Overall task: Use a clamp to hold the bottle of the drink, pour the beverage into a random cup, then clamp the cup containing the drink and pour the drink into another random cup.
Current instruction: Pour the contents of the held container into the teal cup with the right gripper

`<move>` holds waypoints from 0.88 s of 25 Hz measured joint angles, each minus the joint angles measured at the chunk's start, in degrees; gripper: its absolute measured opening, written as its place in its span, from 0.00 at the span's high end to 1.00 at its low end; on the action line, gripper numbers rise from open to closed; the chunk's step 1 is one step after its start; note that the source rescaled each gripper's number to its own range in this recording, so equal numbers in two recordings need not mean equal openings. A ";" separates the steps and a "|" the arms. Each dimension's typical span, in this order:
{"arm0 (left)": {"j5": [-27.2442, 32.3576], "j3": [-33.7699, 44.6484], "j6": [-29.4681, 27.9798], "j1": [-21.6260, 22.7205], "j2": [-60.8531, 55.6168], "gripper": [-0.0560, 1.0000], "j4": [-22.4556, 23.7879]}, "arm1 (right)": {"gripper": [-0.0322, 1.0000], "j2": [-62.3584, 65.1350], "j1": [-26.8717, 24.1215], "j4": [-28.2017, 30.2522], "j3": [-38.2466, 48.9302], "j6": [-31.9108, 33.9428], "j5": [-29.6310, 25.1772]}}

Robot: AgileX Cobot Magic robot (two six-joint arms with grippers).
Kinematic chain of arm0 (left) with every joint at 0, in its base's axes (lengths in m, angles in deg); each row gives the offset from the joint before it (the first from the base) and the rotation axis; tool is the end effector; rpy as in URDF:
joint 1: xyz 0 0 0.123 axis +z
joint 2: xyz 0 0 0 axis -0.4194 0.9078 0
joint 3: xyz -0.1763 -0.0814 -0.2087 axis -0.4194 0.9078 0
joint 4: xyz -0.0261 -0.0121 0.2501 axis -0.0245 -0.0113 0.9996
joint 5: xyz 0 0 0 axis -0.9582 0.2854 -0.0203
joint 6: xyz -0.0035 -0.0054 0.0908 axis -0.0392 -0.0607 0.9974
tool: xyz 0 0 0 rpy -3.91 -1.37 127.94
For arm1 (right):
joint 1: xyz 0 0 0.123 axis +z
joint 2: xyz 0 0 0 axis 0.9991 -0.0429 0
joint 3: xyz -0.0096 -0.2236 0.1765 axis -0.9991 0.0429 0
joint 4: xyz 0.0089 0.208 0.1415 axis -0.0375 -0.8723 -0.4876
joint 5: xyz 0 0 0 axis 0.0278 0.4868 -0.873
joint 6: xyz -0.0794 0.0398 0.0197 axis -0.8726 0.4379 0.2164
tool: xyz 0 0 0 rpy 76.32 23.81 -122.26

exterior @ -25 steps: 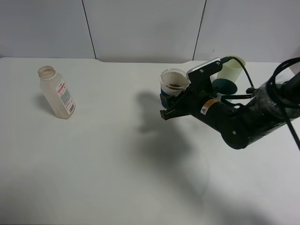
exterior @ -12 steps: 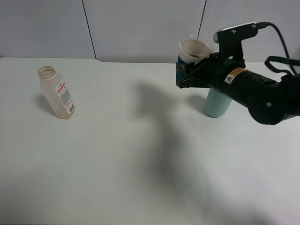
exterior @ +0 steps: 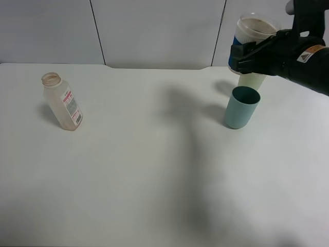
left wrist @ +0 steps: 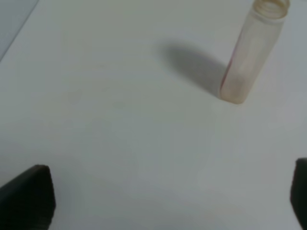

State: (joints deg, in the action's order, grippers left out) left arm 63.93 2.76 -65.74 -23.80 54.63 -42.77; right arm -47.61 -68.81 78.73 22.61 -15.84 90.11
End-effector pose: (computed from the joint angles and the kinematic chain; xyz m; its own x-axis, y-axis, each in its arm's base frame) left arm -0.0066 0.0080 0.2787 -0.4299 -0.1539 -0.8897 -0.1620 0.9825 -0.0917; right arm 0.2591 0.0796 0.2369 -0.2166 -0.1464 -0.9652 -0.2565 0.9625 -0.0884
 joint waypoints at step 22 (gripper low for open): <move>0.00 0.00 0.00 0.00 0.00 0.00 0.00 | 0.97 6.65 -14.65 44.69 0.00 41.42 -13.73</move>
State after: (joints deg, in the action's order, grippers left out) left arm 63.93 2.76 -65.74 -23.80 54.63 -42.77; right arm -40.96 -83.47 123.42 22.61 25.58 76.38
